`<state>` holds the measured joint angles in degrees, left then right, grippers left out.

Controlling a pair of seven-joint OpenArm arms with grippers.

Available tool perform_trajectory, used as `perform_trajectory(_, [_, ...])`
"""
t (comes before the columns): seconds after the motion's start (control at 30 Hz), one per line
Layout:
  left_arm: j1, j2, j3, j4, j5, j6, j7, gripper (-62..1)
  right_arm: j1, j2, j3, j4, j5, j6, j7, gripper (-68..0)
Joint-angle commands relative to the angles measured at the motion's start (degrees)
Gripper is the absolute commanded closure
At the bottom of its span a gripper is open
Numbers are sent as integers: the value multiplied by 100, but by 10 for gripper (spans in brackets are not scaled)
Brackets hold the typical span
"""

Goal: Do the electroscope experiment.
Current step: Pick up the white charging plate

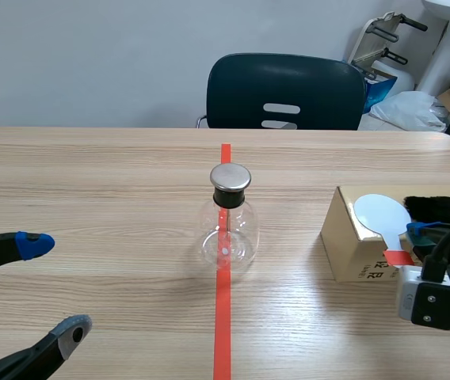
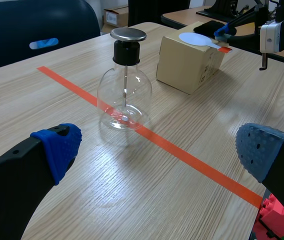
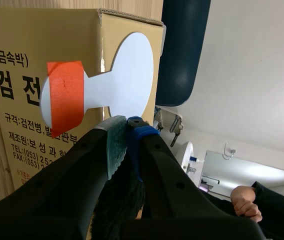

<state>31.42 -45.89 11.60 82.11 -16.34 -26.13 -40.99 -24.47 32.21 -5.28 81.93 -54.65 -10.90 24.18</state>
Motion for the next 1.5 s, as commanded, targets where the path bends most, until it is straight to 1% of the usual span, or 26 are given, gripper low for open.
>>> perform_trajectory(0.0, [-48, 15, -15, 83, -37, 9, -101, -623, 81, 94, 33, 74, 28, -57, 17, -6])
perform_trajectory(1.3, [-48, 15, -15, 83, -37, 11, -101, -623, 81, 94, 50, 74, 26, -61, 20, -6])
perform_trajectory(1.4, [-48, 15, -15, 83, -37, 11, -103, -623, 59, 142, 85, 74, 33, -61, 24, -6])
perform_trajectory(1.47, [-48, 15, -15, 83, -37, 13, -103, -623, 46, 236, 87, 101, 184, -68, 4, -6])
